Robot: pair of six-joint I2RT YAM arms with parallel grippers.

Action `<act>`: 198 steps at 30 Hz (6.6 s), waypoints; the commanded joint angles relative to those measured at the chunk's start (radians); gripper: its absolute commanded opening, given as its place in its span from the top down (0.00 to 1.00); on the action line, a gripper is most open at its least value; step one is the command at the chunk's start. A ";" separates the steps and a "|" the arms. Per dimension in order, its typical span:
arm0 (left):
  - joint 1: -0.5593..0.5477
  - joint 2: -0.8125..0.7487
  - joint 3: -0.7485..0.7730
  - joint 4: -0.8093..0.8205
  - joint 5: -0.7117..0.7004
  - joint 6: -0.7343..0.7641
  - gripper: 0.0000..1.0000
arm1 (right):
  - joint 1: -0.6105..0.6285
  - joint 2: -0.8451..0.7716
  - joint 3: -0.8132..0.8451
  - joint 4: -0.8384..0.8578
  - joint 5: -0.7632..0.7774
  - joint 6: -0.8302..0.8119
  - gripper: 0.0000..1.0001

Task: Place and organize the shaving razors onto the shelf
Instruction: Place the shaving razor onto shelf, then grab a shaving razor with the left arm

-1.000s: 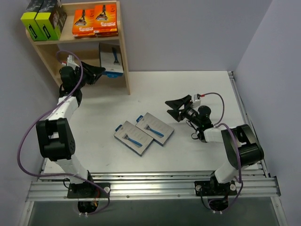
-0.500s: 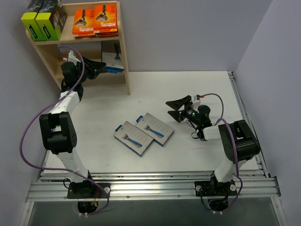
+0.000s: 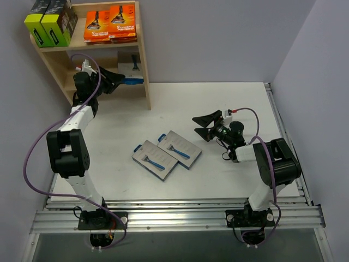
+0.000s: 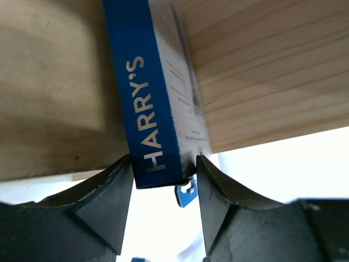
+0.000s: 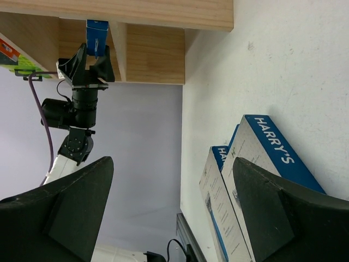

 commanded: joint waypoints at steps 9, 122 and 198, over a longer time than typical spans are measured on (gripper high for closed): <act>-0.029 -0.020 0.144 -0.253 -0.098 0.265 0.29 | -0.019 0.007 0.013 0.240 -0.033 -0.002 0.13; -0.126 -1.068 -0.506 -0.635 -0.557 0.648 0.06 | 0.331 -0.466 0.130 -1.136 0.384 -0.806 0.13; -0.275 -0.599 -0.511 -0.603 -0.256 0.572 0.05 | 0.113 0.082 0.381 -0.856 0.205 -0.829 0.68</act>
